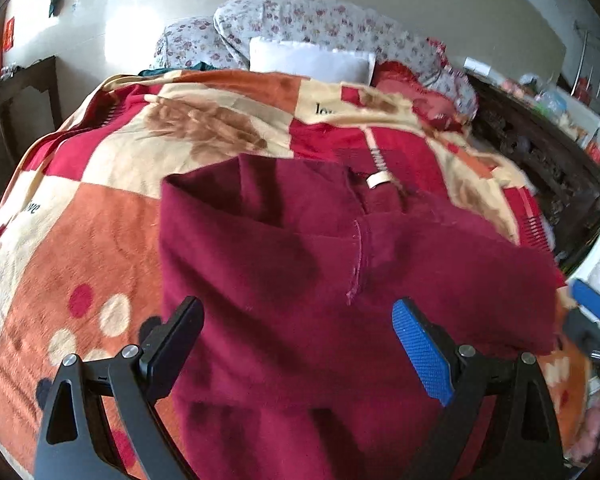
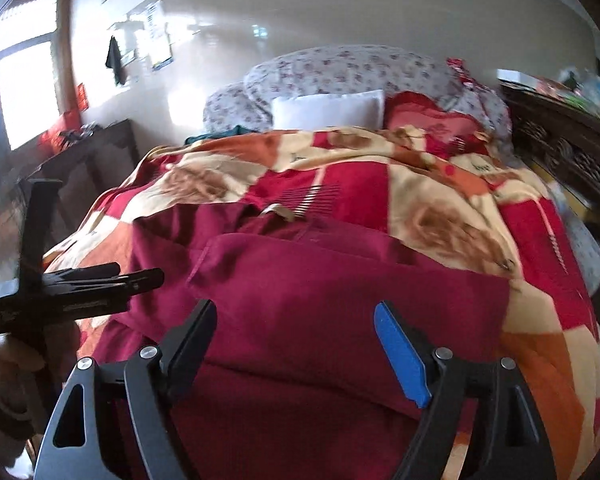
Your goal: Fold small clothes
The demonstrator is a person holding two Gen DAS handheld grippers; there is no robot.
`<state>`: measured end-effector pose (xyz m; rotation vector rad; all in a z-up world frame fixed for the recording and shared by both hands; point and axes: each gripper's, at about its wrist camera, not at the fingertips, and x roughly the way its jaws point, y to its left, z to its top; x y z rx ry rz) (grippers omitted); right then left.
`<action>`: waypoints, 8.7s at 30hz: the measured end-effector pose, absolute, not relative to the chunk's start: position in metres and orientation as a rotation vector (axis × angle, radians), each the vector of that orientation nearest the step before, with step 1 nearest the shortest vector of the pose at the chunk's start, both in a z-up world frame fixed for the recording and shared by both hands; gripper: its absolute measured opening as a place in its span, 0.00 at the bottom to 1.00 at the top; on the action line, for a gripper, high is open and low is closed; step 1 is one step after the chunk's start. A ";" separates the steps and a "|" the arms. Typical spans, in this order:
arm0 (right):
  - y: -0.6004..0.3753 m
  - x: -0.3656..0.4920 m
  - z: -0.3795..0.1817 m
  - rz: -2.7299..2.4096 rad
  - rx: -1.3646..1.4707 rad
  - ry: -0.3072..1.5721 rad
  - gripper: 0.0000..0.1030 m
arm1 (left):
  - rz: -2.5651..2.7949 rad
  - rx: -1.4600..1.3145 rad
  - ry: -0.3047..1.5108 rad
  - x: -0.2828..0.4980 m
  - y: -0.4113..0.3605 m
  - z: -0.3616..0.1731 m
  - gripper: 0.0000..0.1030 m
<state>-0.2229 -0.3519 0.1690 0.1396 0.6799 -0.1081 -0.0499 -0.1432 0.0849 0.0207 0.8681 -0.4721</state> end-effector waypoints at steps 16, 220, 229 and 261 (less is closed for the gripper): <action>-0.463 -0.269 0.155 -0.358 0.402 0.727 0.83 | -0.551 0.078 0.882 -0.037 -0.207 0.076 0.04; -0.375 -0.344 0.180 0.182 0.557 0.597 0.08 | -0.635 -0.081 0.899 -0.186 0.020 0.139 0.06; -0.378 -0.319 0.185 0.120 0.491 0.618 0.08 | -0.561 -0.014 0.883 -0.149 -0.007 0.129 0.06; -0.397 -0.271 0.191 0.000 0.441 0.595 0.08 | -0.539 -0.039 0.863 -0.094 -0.030 0.133 0.06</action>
